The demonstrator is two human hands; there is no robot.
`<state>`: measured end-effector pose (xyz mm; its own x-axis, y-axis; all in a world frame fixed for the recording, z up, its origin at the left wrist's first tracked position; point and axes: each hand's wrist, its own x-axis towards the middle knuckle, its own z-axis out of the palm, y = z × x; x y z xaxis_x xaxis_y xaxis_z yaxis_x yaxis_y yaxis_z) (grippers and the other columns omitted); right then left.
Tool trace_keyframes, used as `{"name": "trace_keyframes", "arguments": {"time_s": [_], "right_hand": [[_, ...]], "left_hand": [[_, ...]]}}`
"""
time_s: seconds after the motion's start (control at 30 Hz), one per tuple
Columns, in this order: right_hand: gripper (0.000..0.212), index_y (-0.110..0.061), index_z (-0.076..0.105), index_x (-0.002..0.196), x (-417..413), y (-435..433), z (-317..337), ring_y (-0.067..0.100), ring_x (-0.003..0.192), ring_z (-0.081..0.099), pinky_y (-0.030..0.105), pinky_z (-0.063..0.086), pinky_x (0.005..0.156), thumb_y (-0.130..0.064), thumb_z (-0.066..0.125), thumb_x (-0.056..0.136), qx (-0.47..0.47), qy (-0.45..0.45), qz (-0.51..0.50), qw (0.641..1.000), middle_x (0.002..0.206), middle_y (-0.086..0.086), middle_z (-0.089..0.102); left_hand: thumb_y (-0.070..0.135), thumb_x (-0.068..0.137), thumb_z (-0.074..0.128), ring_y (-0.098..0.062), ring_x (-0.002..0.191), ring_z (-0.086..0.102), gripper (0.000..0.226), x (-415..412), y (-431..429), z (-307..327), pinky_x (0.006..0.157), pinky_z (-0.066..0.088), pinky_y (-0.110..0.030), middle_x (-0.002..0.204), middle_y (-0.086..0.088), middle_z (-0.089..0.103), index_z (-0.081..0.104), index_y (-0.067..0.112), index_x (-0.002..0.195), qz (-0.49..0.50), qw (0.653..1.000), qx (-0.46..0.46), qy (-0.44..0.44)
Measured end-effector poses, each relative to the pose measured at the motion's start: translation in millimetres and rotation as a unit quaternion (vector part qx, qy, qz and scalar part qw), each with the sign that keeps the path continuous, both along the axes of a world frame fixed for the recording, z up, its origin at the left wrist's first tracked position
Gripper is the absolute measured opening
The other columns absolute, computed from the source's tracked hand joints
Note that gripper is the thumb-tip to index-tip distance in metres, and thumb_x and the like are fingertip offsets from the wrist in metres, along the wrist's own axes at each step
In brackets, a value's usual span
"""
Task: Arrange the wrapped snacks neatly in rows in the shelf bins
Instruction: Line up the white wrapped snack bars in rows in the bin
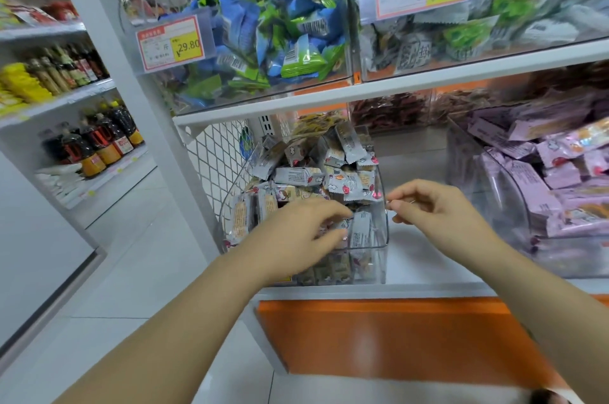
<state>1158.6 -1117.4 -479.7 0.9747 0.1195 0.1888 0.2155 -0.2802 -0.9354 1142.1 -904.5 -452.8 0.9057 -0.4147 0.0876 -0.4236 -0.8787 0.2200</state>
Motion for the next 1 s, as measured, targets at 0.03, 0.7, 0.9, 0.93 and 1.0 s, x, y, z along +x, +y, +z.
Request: {"name": "trace_keyframes", "arguments": {"time_s": [0.03, 0.7, 0.9, 0.93, 1.0], "right_hand": [[0.014, -0.022, 0.066, 0.083, 0.9, -1.3, -0.4, 0.017, 0.079, 0.069, 0.041, 0.052, 0.089, -0.011, 0.062, 0.088, 0.006, 0.0, -0.002, 1.0, 0.08, -0.003, 0.067], [0.013, -0.026, 0.067, 0.081, 7.9, -13.8, -6.1, 0.038, 0.083, 0.063, 0.051, 0.05, 0.081, -0.015, 0.064, 0.087, 0.011, -0.034, 0.029, 0.999, 0.08, 0.007, 0.069], [0.034, -0.04, 0.059, 0.096, 0.9, -7.2, -5.2, 0.004, 0.076, 0.059, 0.018, 0.047, 0.072, -0.013, 0.072, 0.08, -0.085, -0.117, 0.088, 0.986, 0.093, -0.017, 0.06], [0.041, -0.044, 0.055, 0.102, -1.2, -4.9, -5.6, 0.004, 0.084, 0.059, 0.018, 0.047, 0.076, -0.014, 0.072, 0.079, -0.11, -0.14, 0.101, 0.979, 0.104, -0.018, 0.056], [0.051, -0.048, 0.047, 0.109, -4.4, -0.2, -5.7, 0.006, 0.088, 0.057, 0.018, 0.047, 0.076, -0.017, 0.073, 0.079, -0.12, -0.164, 0.101, 0.974, 0.114, -0.02, 0.051]], "left_hand": [[0.037, 0.096, 0.048, -0.008, 0.108, 0.053, 0.034, 9.2, -10.3, -0.9, 0.094, 0.046, -0.034, 0.121, 0.008, 0.059, 0.054, 0.031, 0.129, -0.009, 0.999, 0.006, 0.043], [0.029, 0.096, 0.045, -0.012, 0.099, 0.05, 0.027, 41.3, -42.2, -8.7, 0.086, 0.041, -0.028, 0.108, 0.003, 0.056, 0.066, 0.017, 0.108, -0.004, 0.994, 0.002, 0.109], [0.04, 0.087, 0.061, 0.003, 0.068, 0.055, 0.016, 9.8, -23.1, 14.8, 0.067, 0.044, -0.015, 0.103, 0.013, 0.065, 0.062, 0.044, 0.103, 0.029, 0.976, -0.202, 0.079], [0.041, 0.087, 0.061, -0.001, 0.066, 0.059, 0.016, 7.8, -22.5, 18.2, 0.069, 0.049, -0.018, 0.101, 0.012, 0.066, 0.062, 0.044, 0.103, 0.041, 0.964, -0.246, 0.091], [0.038, 0.088, 0.061, -0.005, 0.078, 0.067, 0.018, 5.2, -24.0, 24.4, 0.084, 0.054, -0.031, 0.102, 0.013, 0.067, 0.065, 0.04, 0.105, 0.058, 0.934, -0.329, 0.125]]}}
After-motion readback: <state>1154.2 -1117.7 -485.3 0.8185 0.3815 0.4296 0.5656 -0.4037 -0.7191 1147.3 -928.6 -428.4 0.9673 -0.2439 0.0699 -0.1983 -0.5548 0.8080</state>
